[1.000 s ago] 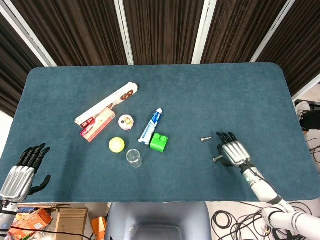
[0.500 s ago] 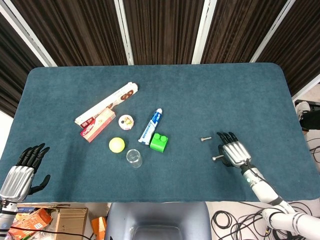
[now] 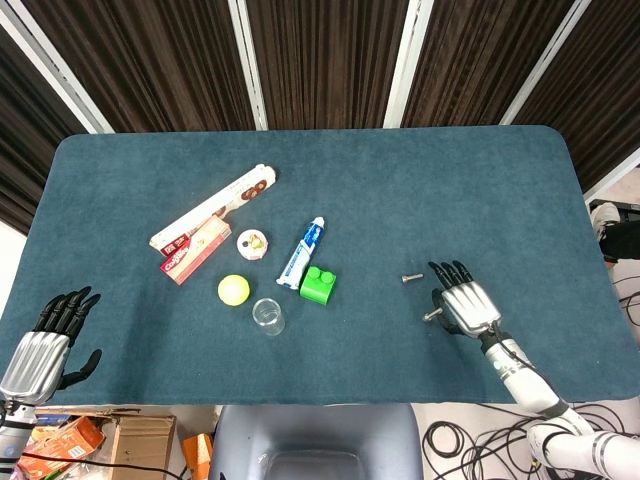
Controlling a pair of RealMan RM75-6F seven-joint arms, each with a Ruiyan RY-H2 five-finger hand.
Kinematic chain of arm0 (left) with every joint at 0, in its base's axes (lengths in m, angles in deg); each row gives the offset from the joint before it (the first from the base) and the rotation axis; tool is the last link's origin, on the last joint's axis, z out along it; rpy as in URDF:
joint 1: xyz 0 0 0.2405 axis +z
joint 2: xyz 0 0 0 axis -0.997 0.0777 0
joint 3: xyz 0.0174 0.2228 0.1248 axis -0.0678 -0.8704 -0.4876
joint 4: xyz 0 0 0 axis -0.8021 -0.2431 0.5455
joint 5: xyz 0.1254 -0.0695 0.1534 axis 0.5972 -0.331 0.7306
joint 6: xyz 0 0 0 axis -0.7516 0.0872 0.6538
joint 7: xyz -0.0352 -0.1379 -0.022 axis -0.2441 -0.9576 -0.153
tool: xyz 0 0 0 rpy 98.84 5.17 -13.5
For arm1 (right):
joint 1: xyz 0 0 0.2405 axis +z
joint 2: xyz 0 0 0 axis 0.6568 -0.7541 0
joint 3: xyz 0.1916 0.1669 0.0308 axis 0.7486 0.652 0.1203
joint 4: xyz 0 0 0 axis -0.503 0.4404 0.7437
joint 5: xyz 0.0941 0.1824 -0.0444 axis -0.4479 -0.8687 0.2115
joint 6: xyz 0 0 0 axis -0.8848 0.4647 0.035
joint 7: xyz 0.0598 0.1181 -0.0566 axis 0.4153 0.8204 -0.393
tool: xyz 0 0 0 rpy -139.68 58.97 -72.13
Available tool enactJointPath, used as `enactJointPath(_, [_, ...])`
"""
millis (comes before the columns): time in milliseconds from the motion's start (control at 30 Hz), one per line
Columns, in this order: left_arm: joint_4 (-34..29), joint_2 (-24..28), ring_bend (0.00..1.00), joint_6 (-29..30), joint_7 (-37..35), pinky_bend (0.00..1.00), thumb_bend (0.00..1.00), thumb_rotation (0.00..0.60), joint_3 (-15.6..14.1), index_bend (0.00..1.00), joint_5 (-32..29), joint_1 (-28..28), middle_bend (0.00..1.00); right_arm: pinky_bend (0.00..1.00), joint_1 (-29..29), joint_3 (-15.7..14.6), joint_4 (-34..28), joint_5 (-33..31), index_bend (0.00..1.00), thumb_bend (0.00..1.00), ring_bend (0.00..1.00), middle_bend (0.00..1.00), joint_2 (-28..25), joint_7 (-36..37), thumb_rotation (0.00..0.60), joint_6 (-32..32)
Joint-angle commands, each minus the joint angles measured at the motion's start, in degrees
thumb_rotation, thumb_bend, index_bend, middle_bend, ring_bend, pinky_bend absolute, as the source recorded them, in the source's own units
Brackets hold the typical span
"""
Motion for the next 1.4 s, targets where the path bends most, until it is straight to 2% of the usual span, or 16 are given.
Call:
enactJointPath(33, [0.0,0.05,0.0,0.04,-0.1,0.08,0.38,0.6,0.02,0.0,-0.04,0.02,0.0,0.0,0.06,-0.03,-0.49,0.01,0.56,0.38,0.0,0.0,0.06,-0.41,0.6,0.13])
enactJointPath(433, [0.02,0.28,0.0,0.57,-0.69,0.08,0.38,0.6,0.02,0.0,0.08,0.23,0.0,0.0,0.17,-0.49,-3.04,0.2,0.51,0.38,0.0,0.0,0.07,-2.77,0.6,0.59])
enactJointPath(733, [-0.02,0.38,0.0,0.82,-0.87,0.08,0.38,0.6,-0.03,0.0,0.26,0.33,0.0,0.0,-0.01,-0.75,-4.61,0.12,0.41,0.38,0.0,0.0,-0.4,-4.57,0.6,1.15])
enactJointPath(900, [0.03,0.43,0.0,0.97,-1.08,0.08,0.38,0.6,-0.02,0.0,0.29,0.41,0.0,0.0,-0.84,-0.11,-5.61,-0.55,0.39,0.37,0.0,0.0,-1.94,-3.67,0.6,2.74])
enactJointPath(1133, [0.09,0.32,0.0,0.56,-0.82,0.08,0.38,0.6,0.14,0.0,-0.26,0.33,0.0,0.0,-0.39,3.28,-3.23,-4.47,0.39,0.35,0.0,0.0,-3.6,1.24,0.6,1.94])
enactJointPath(1300, [0.08,0.01,0.0,-0.59,-0.3,0.08,0.38,0.6,0.3,0.0,-0.85,-0.17,0.0,0.0,3.48,7.73,2.82,-11.14,0.42,0.32,0.0,0.0,-0.36,2.2,0.6,-3.36])
enactJointPath(1400, [0.15,-0.16,0.0,-1.34,0.11,0.08,0.38,0.6,0.38,0.0,-1.28,-0.47,0.0,0.0,6.04,8.71,6.37,-13.84,0.43,0.32,0.0,0.0,2.48,0.36,0.6,-6.48])
